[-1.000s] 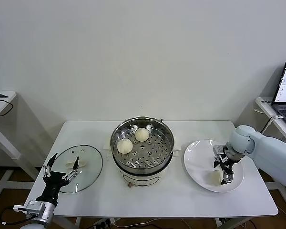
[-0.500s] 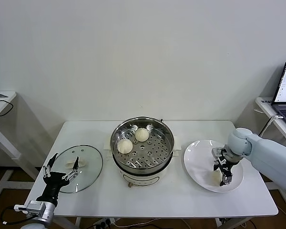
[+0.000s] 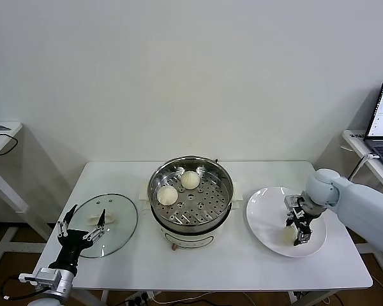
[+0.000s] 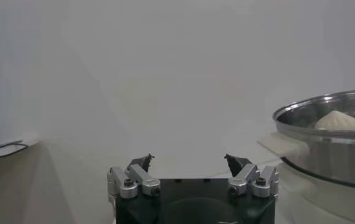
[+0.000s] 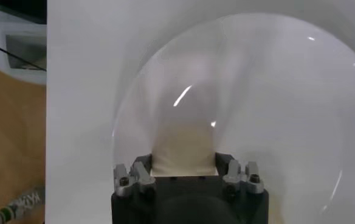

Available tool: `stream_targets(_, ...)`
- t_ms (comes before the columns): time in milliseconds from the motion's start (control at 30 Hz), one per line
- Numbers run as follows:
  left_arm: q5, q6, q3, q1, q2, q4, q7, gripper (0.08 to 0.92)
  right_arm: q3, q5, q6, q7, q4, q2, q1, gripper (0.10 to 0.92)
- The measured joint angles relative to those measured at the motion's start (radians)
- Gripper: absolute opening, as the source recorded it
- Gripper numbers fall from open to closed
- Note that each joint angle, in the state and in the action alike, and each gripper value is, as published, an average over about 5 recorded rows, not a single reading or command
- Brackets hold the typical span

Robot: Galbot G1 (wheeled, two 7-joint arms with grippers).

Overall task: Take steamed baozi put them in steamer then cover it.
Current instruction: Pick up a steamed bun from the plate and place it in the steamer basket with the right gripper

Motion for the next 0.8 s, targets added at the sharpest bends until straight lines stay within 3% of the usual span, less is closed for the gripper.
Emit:
stream_targets(400,0.001,0.004,0.007,0.001,0.007,-0.010,-0.005,0.823,-0.235,0.148,0.090,-0.027,0.074,0.036,0.422,0.681)
stream_targets(800,-0.003,0.006,-0.005,-0.007,0.013,-0.006,-0.002,0.823,-0.416,0.166,0.341,-0.012,0.089,0.236,0.704,0.679)
